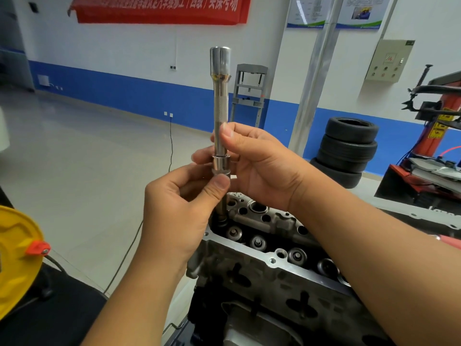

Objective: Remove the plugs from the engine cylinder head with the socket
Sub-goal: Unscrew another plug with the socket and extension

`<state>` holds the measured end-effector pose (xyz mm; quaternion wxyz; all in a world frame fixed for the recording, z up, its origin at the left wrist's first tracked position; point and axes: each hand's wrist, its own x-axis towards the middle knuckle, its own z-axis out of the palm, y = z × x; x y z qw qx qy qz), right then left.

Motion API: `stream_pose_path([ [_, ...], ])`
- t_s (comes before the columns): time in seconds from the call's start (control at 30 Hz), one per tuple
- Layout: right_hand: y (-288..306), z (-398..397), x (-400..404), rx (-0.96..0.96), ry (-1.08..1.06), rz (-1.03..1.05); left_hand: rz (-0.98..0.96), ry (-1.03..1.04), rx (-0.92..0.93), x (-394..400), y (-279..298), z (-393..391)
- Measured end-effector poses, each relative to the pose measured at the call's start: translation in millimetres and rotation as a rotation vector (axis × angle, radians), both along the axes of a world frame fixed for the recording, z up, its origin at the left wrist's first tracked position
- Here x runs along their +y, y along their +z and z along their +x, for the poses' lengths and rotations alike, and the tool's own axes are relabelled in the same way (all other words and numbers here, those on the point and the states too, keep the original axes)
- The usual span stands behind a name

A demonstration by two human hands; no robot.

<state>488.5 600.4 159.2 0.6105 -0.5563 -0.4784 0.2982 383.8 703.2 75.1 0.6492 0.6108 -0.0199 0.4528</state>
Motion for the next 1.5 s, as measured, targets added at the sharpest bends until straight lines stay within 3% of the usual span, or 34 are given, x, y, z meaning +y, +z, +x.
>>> stream_pose_path([
  [0.27, -0.1, -1.6, -1.4, -0.011, 0.016, -0.003, 0.042, -0.143, 0.046, 2.6, 0.7, -0.3],
  [0.43, -1.0, -3.1, 2.0, -0.003, 0.002, -0.011, -0.045, -0.050, 0.006, 0.2, 0.5, 0.0],
  [0.57, -2.1, -2.8, 2.9, -0.016, 0.022, 0.026, -0.001, 0.012, 0.010, 0.1, 2.1, -0.2],
  [0.73, -0.7, -5.4, 0.4, -0.044, -0.001, 0.008, -0.001, -0.171, 0.044, -0.2, 4.0, -1.9],
  [1.0, -2.2, -3.6, 2.4, 0.002, -0.011, 0.012, -0.029, 0.048, -0.001, 0.9, 1.6, -0.8],
  [1.13, -2.1, -3.5, 1.8, -0.025, 0.001, 0.022, 0.009, 0.032, 0.003, 2.4, -0.4, -0.2],
  [1.3, -1.1, -5.5, 1.4, -0.018, 0.008, 0.001, -0.008, -0.168, -0.004, 3.1, 1.0, -0.9],
  [1.5, -0.5, -5.7, 1.6, 0.007, 0.006, -0.015, -0.049, -0.003, -0.018, 1.0, 0.4, 0.6],
])
